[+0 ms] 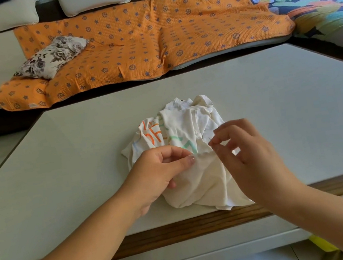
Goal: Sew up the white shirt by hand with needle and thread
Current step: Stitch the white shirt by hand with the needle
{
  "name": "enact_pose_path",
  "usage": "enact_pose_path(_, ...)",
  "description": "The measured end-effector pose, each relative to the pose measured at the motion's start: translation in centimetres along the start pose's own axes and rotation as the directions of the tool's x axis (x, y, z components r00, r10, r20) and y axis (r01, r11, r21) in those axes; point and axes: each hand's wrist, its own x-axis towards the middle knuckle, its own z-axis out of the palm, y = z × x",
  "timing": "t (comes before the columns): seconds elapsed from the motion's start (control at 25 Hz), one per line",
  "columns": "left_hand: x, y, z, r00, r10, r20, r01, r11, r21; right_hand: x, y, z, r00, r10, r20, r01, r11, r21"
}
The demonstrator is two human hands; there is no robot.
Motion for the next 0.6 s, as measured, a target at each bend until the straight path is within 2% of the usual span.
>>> enact_pose_path(0.08, -0.02, -0.05, -0.11, 1.0, 0.001, -0.007, -0.001, 1.0, -0.006, -0.57, -0.53, -0.37, 0.999, -0.008, 0.039, 0.005, 0.999, 0.054)
enact_pose_path(0.16, -0.03, -0.07, -0.25, 1.0, 0.0, -0.019, 0.0, 1.0, -0.01, -0.98, -1.03, -0.38, 0.977, 0.085, 0.196, -0.109, 0.987, 0.117)
enact_pose_path(0.24, -0.13, 0.01, -0.24, 1.0, 0.0, -0.01, -0.001, 1.0, -0.016, -1.0, -0.93, -0.21, 0.946, 0.16, 0.281, -0.203, 0.971, 0.13)
enact_pose_path(0.6, -0.2, 0.06, -0.19, 1.0, -0.009, 0.002, 0.009, 0.999, -0.032, -0.62, -0.68, -0.05, 0.935, 0.194, 0.296, -0.247, 0.957, 0.155)
